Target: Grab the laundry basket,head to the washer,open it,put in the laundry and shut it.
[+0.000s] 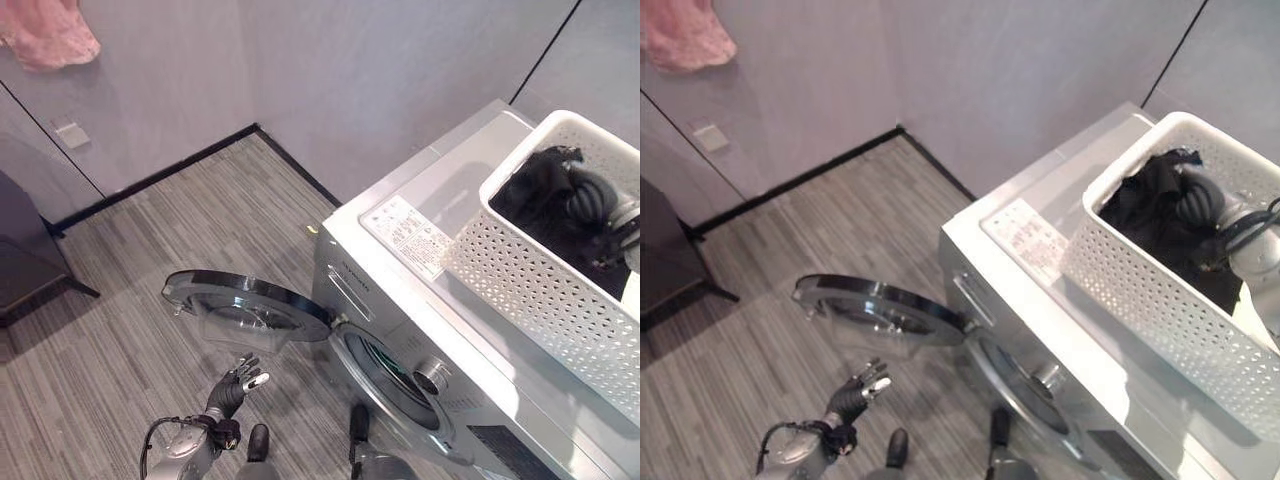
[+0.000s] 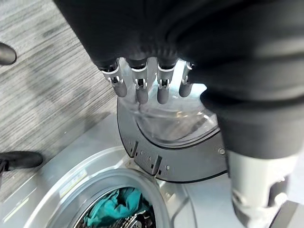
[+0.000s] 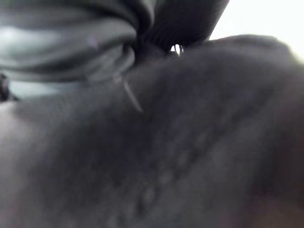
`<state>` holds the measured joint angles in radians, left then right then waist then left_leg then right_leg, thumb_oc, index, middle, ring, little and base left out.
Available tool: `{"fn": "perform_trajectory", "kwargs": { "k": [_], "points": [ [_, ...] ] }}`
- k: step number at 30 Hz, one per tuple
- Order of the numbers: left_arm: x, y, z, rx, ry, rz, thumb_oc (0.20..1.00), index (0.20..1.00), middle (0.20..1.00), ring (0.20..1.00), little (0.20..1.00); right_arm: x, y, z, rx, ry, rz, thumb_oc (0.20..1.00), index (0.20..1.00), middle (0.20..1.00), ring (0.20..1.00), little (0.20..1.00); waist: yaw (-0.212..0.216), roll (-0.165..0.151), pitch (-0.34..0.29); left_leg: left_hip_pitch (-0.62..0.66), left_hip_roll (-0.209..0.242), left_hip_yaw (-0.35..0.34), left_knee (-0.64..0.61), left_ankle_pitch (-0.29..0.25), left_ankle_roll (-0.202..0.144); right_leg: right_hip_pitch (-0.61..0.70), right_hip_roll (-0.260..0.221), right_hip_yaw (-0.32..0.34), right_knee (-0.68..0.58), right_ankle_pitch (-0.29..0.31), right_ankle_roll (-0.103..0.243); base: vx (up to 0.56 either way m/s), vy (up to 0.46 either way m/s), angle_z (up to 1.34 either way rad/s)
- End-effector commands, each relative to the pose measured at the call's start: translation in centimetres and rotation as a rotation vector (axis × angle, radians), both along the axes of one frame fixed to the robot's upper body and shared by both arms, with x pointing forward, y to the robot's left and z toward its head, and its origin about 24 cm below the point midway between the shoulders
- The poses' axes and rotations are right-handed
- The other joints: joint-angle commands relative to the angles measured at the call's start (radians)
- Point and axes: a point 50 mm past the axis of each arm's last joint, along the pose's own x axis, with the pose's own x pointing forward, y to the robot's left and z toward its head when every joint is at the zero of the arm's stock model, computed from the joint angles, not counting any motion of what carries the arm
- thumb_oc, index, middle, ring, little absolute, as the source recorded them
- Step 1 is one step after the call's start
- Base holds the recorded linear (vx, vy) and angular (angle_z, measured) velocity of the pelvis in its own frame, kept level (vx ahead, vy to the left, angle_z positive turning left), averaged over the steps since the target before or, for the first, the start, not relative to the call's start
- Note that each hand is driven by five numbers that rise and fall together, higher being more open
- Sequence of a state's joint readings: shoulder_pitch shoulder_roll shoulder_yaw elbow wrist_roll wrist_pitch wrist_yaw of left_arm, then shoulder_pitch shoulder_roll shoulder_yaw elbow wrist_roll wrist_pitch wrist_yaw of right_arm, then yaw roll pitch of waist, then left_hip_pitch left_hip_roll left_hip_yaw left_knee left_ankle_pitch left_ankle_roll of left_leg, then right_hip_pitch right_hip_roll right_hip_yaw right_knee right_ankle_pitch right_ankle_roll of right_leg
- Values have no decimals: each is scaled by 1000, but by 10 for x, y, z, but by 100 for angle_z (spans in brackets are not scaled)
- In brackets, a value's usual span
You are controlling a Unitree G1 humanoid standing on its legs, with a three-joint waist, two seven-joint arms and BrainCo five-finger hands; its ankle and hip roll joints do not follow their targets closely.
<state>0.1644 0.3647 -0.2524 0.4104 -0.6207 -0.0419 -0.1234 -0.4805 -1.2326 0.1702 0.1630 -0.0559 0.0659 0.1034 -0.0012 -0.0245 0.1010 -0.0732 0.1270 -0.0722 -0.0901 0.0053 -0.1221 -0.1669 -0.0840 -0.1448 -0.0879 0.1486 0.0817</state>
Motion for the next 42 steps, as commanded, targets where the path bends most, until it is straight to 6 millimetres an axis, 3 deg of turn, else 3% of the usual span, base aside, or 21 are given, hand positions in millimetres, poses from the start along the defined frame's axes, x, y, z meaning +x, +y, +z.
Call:
{"fn": "perform_trajectory", "kwargs": {
  "k": [1,5,14,21,31,42],
  "points": [
    [12,-2,11,31,-71,-27,1000,1000,1000,1000,1000,-13,8,73,-40,-373,13,200,200,200,200,200,8,-22,-10,27,-46,30,3,-44,85,97,-31,13,35,-148,43,0,0,0],
    [14,2,12,62,-77,-22,1000,1000,1000,1000,1000,-31,19,108,-85,-569,39,200,200,200,200,200,4,-30,-36,59,-45,33,3,-59,88,124,-29,15,44,-160,42,3,2,-1],
    [9,6,10,105,-74,-7,1000,1000,1000,1000,1000,-51,19,139,-109,-795,-4,200,200,200,200,200,11,-44,-70,96,-45,41,3,-76,92,153,-26,16,50,-160,44,2,1,0],
    [4,6,8,146,-63,-16,1000,1000,1000,1000,1000,-59,10,159,-192,-968,-145,200,200,200,200,200,26,-49,-88,111,-46,39,3,-84,96,172,-25,16,49,-158,44,0,0,0],
    [7,5,5,193,-60,-18,1000,1000,1000,1000,1000,-65,5,206,-213,-1246,-319,200,200,200,200,200,42,-60,-101,124,-50,36,3,-86,99,185,-27,13,54,-164,50,-2,24,-1],
    [10,3,2,211,-52,4,1000,1000,1000,1000,1000,-91,15,207,-198,-1471,-287,200,200,200,200,200,30,-55,-105,138,-72,49,3,-103,122,176,-52,32,71,-156,74,-1,78,-2]
  ]
}}
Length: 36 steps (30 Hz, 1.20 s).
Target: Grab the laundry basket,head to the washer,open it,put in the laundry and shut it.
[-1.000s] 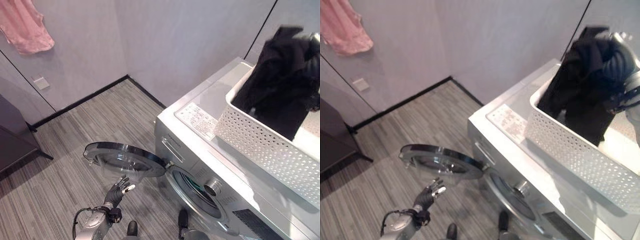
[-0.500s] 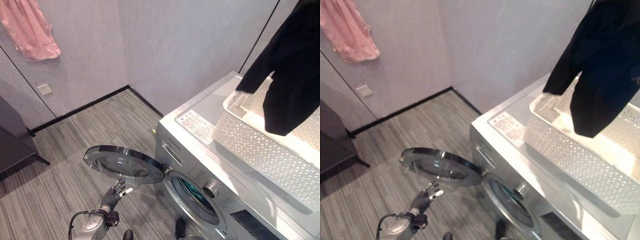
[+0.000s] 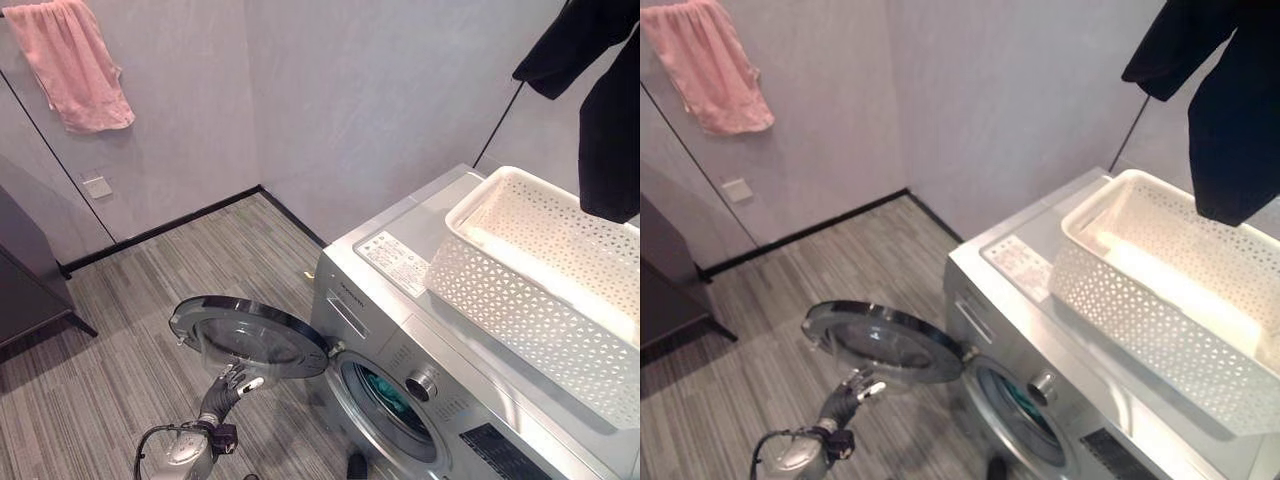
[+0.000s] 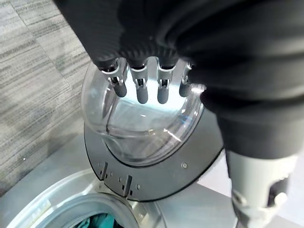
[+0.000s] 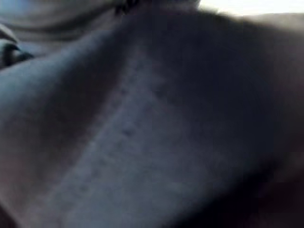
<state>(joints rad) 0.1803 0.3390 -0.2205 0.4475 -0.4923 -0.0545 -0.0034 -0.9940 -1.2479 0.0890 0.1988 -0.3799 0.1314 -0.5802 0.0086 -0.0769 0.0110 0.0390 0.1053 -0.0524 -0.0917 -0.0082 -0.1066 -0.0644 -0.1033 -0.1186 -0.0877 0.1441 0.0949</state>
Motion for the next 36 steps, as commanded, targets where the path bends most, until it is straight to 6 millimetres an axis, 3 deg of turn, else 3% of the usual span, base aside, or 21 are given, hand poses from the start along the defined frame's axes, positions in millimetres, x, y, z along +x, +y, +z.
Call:
{"fn": "perform_trajectory", "kwargs": {
  "k": [1,7,11,14,19,22,24,25,28,30,31,33,36],
  "points": [
    [18,-6,11,53,-89,-68,1000,1000,1000,1000,1000,-40,2,29,-36,-249,-28,200,200,200,200,200,17,0,-15,27,-54,32,4,-92,109,71,-36,9,74,-149,64,-9,107,-14],
    [21,-6,11,60,-95,-40,1000,1000,1000,1000,1000,-57,22,11,-108,-314,56,200,200,200,200,200,-10,10,-7,45,-83,63,4,-110,140,41,-63,44,114,-132,87,-4,140,-24],
    [22,-5,13,68,-106,-17,1000,1000,1000,1000,1000,-66,35,-21,-150,-304,127,200,200,200,200,200,-40,23,11,65,-100,103,4,-125,167,-5,-75,67,187,-116,105,-9,144,-30],
    [23,-4,14,68,-113,-5,1000,1000,1000,1000,1000,-69,35,-41,-144,-264,125,200,200,200,200,200,-46,24,27,68,-101,120,6,-120,175,-28,-71,66,239,-109,108,-36,84,-36],
    [25,4,16,83,-119,31,1000,1000,1000,1000,1000,-81,23,-71,-135,-223,13,200,200,200,200,200,-49,47,48,46,-87,172,19,-106,193,-34,-89,-79,453,-187,69,-70,65,-53],
    [23,7,15,80,-111,50,1000,1000,1000,1000,1000,-85,14,-74,-122,-224,-42,200,200,200,200,200,-50,50,42,37,-86,194,22,-109,199,-26,-104,-111,525,-197,69,-20,30,-24],
    [19,11,13,81,-98,60,1000,1000,1000,1000,1000,-91,5,-79,-113,-218,-113,200,200,200,200,200,-44,51,25,24,-85,221,17,-105,203,-16,-124,-135,561,-178,73,0,10,-25],
    [14,13,11,76,-86,74,1000,1000,1000,1000,1000,-100,-2,-84,-117,-217,-181,200,200,200,200,200,-52,59,12,12,-84,241,19,-106,208,-2,-143,-145,586,-140,81,25,18,-56],
    [10,16,9,67,-75,99,1000,1000,1000,1000,1000,-101,-11,-102,-88,-132,-232,200,200,200,200,200,-64,69,-1,5,-85,270,14,-109,212,14,-162,-149,589,-90,96,2,4,-69],
    [7,17,7,59,-73,132,1000,1000,1000,1000,1000,-94,-17,-135,0,17,-218,200,200,200,200,200,-70,70,-6,3,-94,308,13,-112,219,44,-173,-157,556,-46,111,-30,-9,-73],
    [6,18,7,63,-70,132,1000,1000,1000,1000,1000,-94,-17,-136,3,20,-217,200,200,200,200,200,-68,67,-8,5,-93,310,12,-113,220,46,-172,-155,551,-42,112,-63,-29,-59],
    [2,20,5,59,-61,176,1000,1000,1000,1000,1000,-84,-13,-168,96,144,-147,200,200,200,200,200,-73,68,-11,9,-102,323,8,-130,227,67,-162,-131,531,-27,132,-28,-48,-77],
    [-3,24,4,54,-54,240,1000,1000,1000,1000,1000,-82,-4,-185,154,185,-85,200,200,200,200,200,-72,64,-13,0,-109,357,9,-126,229,98,-146,-116,494,-38,135,-111,-92,-97]
  ]
}}
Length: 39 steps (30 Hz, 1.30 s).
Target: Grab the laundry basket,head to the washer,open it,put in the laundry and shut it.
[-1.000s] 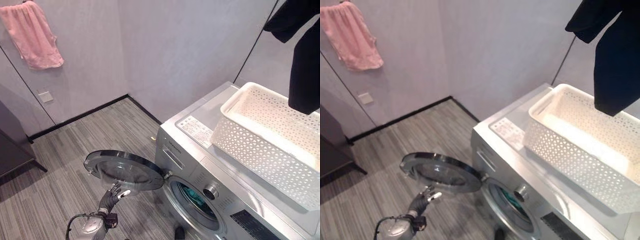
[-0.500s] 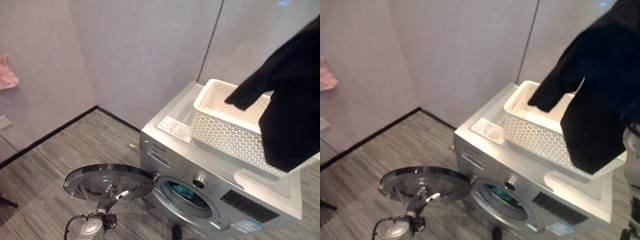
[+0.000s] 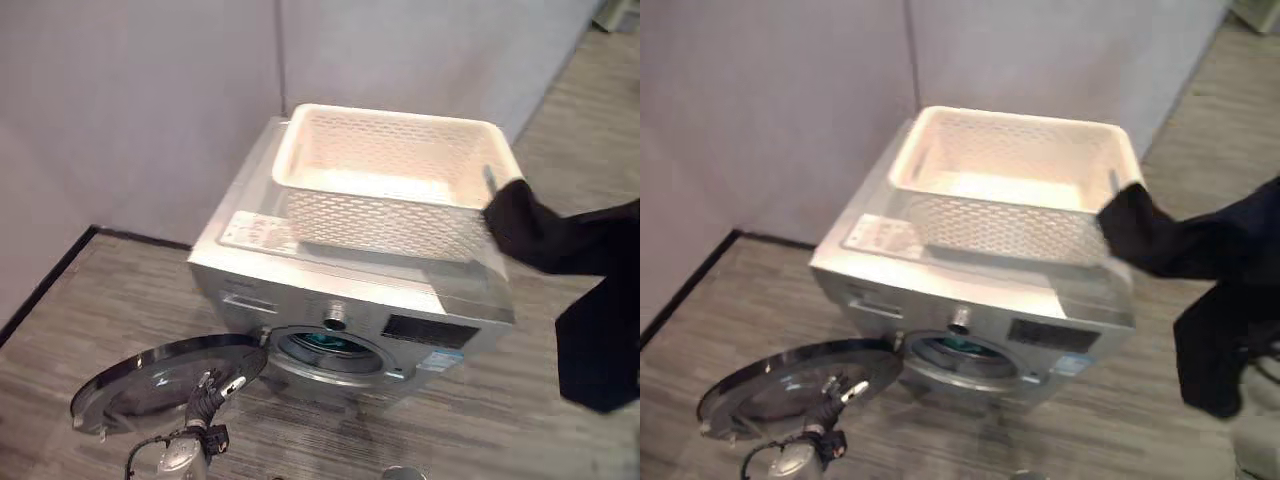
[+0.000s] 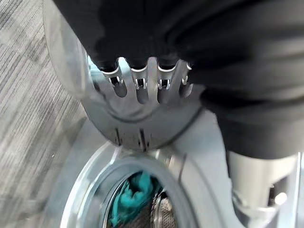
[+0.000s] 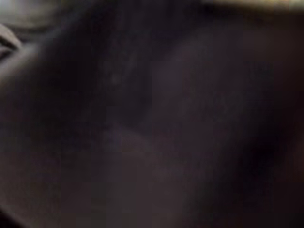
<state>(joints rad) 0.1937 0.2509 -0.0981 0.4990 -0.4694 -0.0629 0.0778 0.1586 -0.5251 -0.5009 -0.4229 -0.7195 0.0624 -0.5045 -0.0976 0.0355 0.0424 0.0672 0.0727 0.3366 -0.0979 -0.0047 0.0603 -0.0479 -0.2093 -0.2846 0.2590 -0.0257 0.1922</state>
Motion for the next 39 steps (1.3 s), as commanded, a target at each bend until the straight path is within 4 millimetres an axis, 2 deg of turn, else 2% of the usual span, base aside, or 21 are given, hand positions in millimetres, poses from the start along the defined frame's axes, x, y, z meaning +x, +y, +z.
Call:
{"fn": "perform_trajectory", "kwargs": {
  "k": [1,3,4,5,8,11,13,15,20,26,28,30,32,34,36,38,39],
  "points": [
    [3,17,13,52,-77,51,1000,1000,1000,1000,1000,-10,6,39,-77,-205,21,200,200,200,200,200,35,-51,-48,-29,-77,-24,15,-129,59,89,-35,56,132,132,39,-104,-158,-75],
    [6,18,15,48,-92,78,1000,1000,1000,1000,1000,-7,5,25,-12,-151,36,200,200,200,200,200,40,-54,-43,-52,-61,-8,27,-102,29,124,-5,65,10,16,1,-115,-260,-24],
    [6,17,15,46,-89,83,1000,1000,1000,1000,1000,-6,3,18,25,-121,41,200,200,200,200,200,42,-54,-39,-60,-56,-6,35,-97,23,134,1,65,-16,-9,-7,-147,-332,0],
    [8,18,16,44,-100,96,1000,1000,1000,1000,1000,-1,6,1,119,-54,97,200,200,200,200,200,49,-58,-32,-76,-42,7,50,-86,5,163,12,55,-87,-43,-20,-130,-263,0],
    [9,17,18,25,-118,109,1000,1000,1000,1000,1000,2,20,-34,272,137,223,200,200,200,200,200,53,-65,-25,-95,-24,10,59,-56,-27,203,37,41,-177,-60,-32,-144,-233,2],
    [5,14,18,15,-118,84,1000,1000,1000,1000,1000,1,41,-71,448,335,401,200,200,200,200,200,48,-67,-7,-121,0,-6,53,-10,-59,226,72,37,-250,-111,-53,-189,-161,14],
    [2,13,17,15,-113,71,1000,1000,1000,1000,1000,2,49,-87,528,414,471,200,200,200,200,200,46,-67,-2,-126,7,-11,44,11,-69,226,83,34,-260,-121,-60,-161,-98,17],
    [2,12,19,31,-118,7,1000,1000,1000,1000,1000,0,64,-101,606,521,593,200,200,200,200,200,51,-71,17,-157,19,-36,40,48,-86,218,106,21,-262,-144,-81,-192,-93,15],
    [9,6,24,44,-138,-81,1000,1000,1000,1000,1000,2,75,-109,617,620,686,200,200,200,200,200,63,-76,39,-198,19,-84,50,67,-94,210,130,1,-261,-161,-102,-85,-32,41],
    [15,0,30,90,-155,-186,1000,1000,1000,1000,1000,10,87,-106,596,643,774,200,200,200,200,200,76,-83,57,-239,15,-115,62,76,-93,181,142,-22,-234,-186,-119,-55,-21,24],
    [35,-12,38,159,-201,-275,1000,1000,1000,1000,1000,22,101,-96,568,608,867,200,200,200,200,200,82,-86,118,-296,22,-127,91,91,-94,102,143,-35,-159,-218,-142,-194,-12,21],
    [36,-12,38,160,-203,-275,1000,1000,1000,1000,1000,22,101,-96,567,606,867,200,200,200,200,200,81,-86,117,-301,22,-128,93,90,-95,97,143,-36,-155,-220,-143,-78,-4,17],
    [56,-25,51,241,-283,-333,1000,1000,1000,1000,1000,28,112,-87,546,557,937,200,200,200,200,200,85,-92,148,-340,27,-131,93,106,-95,24,141,-57,-95,-237,-153,-109,-5,10],
    [62,-30,55,264,-308,-344,1000,1000,1000,1000,1000,30,115,-86,550,545,948,200,200,200,200,200,84,-94,152,-355,27,-132,91,112,-95,0,142,-59,-80,-243,-156,-60,-9,10],
    [75,-37,65,313,-370,-360,1000,1000,1000,1000,1000,33,121,-85,557,524,977,200,200,200,200,200,82,-99,164,-375,29,-135,88,119,-95,-32,141,-66,-56,-248,-162,-64,-16,13],
    [93,-50,85,389,-483,-373,1000,1000,1000,1000,1000,37,131,-80,559,477,1022,200,200,200,200,200,81,-105,185,-407,33,-134,92,125,-97,-74,140,-77,-28,-254,-170,-62,-18,5],
    [94,-51,85,391,-485,-373,1000,1000,1000,1000,1000,37,131,-80,558,475,1022,200,200,200,200,200,81,-105,185,-410,33,-135,93,125,-97,-77,140,-78,-26,-255,-170,-37,-19,4]
  ]
}}
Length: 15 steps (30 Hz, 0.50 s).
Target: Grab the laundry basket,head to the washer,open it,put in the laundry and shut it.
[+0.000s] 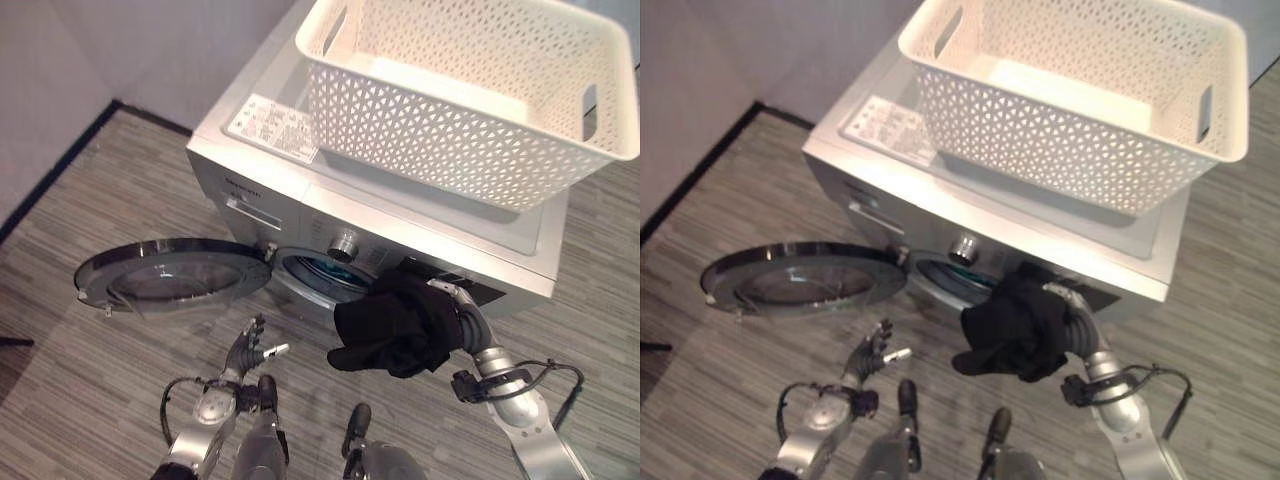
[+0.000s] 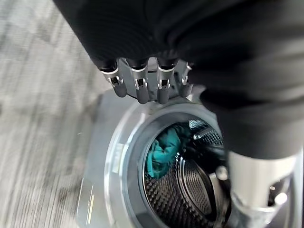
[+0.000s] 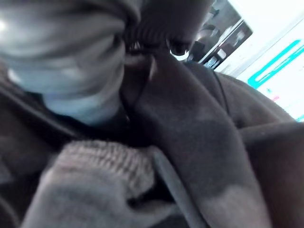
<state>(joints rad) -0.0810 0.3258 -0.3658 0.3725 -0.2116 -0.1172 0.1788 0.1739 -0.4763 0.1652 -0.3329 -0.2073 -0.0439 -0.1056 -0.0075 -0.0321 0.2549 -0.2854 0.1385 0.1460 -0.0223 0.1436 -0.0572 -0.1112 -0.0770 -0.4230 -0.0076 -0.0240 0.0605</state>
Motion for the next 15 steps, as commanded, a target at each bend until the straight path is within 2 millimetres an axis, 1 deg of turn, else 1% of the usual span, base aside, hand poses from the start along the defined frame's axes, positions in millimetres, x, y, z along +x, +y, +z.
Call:
{"fn": "perform_trajectory", "kwargs": {
  "k": [1,5,9,12,13,15],
  "points": [
    [6,3,18,67,-147,23,1000,1000,1000,1000,1000,-1,5,32,90,-206,22,200,200,200,200,200,-10,-39,-24,-63,-31,57,18,-22,20,-19,8,59,243,-258,-40,-11,-7,4],
    [20,-16,32,29,-216,11,1000,1000,1000,1000,1000,5,18,36,121,-240,48,200,200,200,200,200,-15,-44,-12,-94,-28,58,33,-24,21,-45,11,59,254,-260,-46,-8,-2,2],
    [32,-36,42,-23,-238,3,1000,1000,1000,1000,1000,8,28,39,145,-261,69,200,200,200,200,200,-20,-53,2,-127,-25,59,68,-33,22,-64,12,54,271,-265,-58,-12,-9,4],
    [36,-53,42,-98,-217,-9,1000,1000,1000,1000,1000,8,32,36,152,-251,69,200,200,200,200,200,-27,-57,4,-147,-25,58,98,-42,22,-73,14,50,279,-272,-68,-6,-23,15],
    [36,-53,43,-99,-217,-9,1000,1000,1000,1000,1000,9,32,36,152,-252,69,200,200,200,200,200,-28,-57,4,-148,-25,58,99,-42,22,-74,14,49,280,-273,-69,-3,-17,6],
    [38,-60,45,-135,-208,-19,1000,1000,1000,1000,1000,10,32,35,149,-244,66,200,200,200,200,200,-32,-59,8,-157,-23,59,108,-43,20,-78,17,48,282,-274,-72,-14,-14,5]
  ]
}}
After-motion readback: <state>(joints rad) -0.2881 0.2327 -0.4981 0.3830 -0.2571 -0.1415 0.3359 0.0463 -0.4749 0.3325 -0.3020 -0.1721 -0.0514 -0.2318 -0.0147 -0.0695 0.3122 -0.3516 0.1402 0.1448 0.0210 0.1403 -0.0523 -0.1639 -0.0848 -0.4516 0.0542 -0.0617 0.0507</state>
